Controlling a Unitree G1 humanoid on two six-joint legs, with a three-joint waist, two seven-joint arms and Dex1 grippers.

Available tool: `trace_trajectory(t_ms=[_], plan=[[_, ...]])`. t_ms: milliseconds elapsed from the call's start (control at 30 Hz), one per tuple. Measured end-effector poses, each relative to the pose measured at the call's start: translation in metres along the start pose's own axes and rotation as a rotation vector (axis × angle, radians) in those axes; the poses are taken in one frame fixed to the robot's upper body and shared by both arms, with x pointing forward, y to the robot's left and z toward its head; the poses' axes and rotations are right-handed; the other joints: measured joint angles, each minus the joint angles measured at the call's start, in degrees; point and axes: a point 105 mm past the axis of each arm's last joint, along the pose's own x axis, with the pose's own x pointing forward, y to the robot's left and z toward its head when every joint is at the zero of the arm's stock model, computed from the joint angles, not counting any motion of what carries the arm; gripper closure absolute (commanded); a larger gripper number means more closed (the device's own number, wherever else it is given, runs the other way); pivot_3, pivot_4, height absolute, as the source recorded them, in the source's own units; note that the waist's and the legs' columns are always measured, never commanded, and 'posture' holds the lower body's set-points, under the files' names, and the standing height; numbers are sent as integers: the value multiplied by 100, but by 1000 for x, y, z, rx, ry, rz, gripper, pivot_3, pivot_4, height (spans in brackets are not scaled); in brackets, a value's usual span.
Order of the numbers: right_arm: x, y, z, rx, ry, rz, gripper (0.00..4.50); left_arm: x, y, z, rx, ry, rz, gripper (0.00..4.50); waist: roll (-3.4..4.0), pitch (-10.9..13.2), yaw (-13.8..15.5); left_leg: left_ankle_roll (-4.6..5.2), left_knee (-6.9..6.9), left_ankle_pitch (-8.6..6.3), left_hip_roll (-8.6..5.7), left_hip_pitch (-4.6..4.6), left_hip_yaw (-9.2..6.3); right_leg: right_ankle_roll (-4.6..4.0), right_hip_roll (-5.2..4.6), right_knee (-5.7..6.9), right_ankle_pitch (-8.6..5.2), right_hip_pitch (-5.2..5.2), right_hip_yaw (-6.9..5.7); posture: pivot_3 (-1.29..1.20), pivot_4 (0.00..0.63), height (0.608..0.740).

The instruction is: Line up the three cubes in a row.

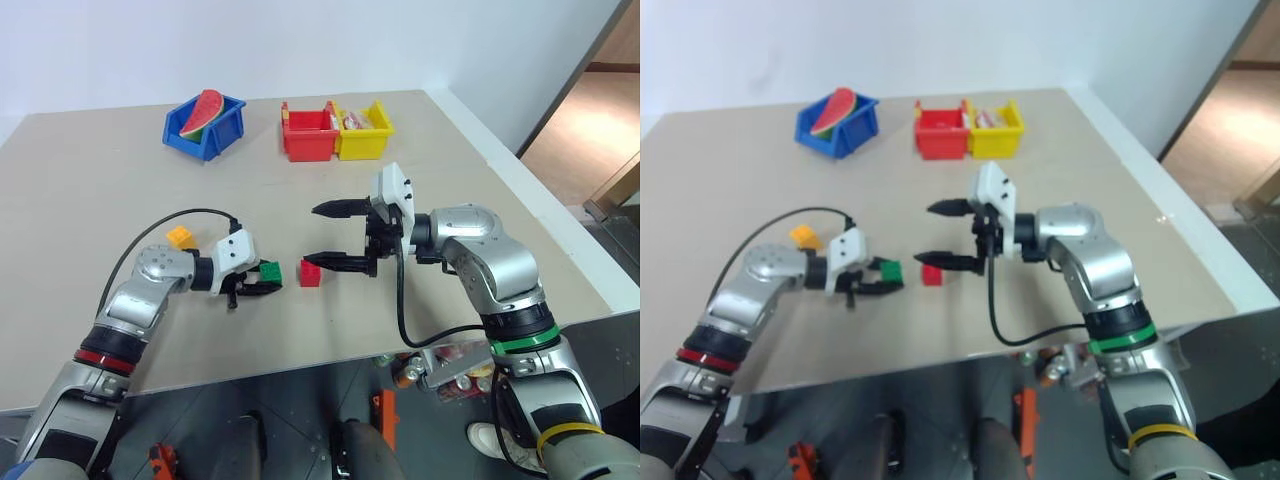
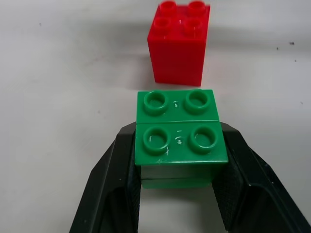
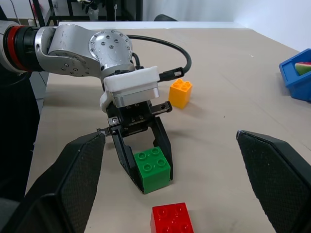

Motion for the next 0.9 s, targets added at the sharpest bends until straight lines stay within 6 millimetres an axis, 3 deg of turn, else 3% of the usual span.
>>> trace_trajectory(t_ms=[467,733,900], plan=[[-1,0,-1,2,6,1,0,-4,2,-6,10,-4,-3,2878,0,0,0,0,11,0,0,0,0,1,-1,5,6,2,0,0,150,740],[-1,1,-1,6,11,10,0,-5,3,-11,-4,5,0,65,0,0,0,0,17,0,0,0,-1,1,-2,5,13,2,1,0,150,740],[0,3,-3,8,15,31,0,-14,6,-2,32,6,9,65,0,0,-1,0,17,0,1,-2,-1,0,-1,5,13,0,1,0,150,740]])
